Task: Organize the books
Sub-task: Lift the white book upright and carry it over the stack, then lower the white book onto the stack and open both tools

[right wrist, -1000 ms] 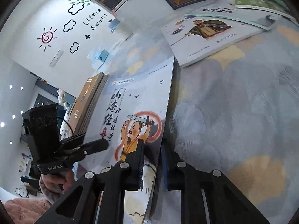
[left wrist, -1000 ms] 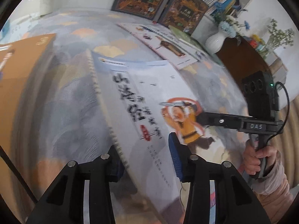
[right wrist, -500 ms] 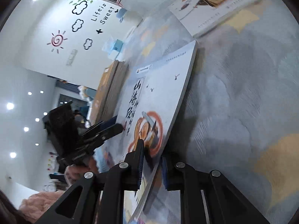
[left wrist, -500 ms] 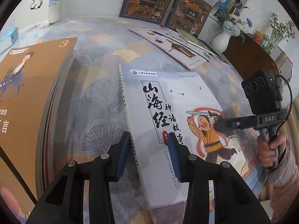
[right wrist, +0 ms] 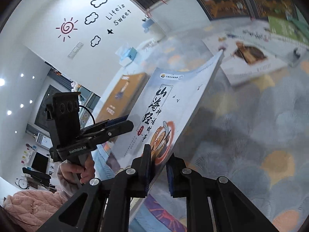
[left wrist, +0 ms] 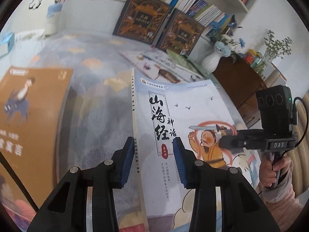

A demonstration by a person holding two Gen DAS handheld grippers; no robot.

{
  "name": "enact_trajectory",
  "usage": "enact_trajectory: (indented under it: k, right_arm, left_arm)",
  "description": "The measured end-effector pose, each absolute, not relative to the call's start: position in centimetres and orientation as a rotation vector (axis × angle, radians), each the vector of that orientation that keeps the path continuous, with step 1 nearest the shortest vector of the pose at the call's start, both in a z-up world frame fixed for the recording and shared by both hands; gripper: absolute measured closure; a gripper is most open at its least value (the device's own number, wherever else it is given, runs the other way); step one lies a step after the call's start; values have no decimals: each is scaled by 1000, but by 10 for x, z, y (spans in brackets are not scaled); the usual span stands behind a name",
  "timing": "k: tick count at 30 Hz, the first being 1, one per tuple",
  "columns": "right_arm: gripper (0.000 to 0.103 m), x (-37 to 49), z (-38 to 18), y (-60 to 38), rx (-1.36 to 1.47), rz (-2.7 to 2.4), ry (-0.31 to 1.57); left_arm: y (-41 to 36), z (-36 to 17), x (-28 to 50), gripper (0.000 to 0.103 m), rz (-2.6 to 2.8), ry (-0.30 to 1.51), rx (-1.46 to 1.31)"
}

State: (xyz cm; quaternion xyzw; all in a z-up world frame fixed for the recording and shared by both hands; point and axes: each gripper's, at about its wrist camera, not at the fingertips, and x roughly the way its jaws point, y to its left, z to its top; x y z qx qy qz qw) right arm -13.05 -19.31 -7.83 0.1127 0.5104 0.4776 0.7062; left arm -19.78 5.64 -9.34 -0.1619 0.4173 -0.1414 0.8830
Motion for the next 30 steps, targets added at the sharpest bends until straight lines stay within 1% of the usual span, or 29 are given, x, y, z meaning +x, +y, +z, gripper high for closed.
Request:
enact_trajectory:
  k: [4,8,13,16,20,24,30]
  right_arm:
    - [88,-131,-54,-181,235,1070,1103]
    - [88,-131,-28,-150,204,1106,1083]
    - [88,-134,-3,-94,159,1180,1055]
    - [88,-134,1,-51,142,1236,1056]
    - [88,-135,-9,-4,122,1277,1076]
    - [88,-132,-36,38,113,1293,1140]
    - [88,-119,-76,68,89,1260,1244]
  left_arm:
    - [68,-65,-200,65,-288,818,-320]
    - [96,-31,-206,65,-265,752,-320]
    - [143,8,-220,65,-215,680,-308]
    - [174,19,-226,65,-176,661,-300]
    - [212,14,-230,65,-126,671,-318]
    - [244,-7,-231,65,-103,704,-349]
    - [274,-52,-222,65,-109,767,-421]
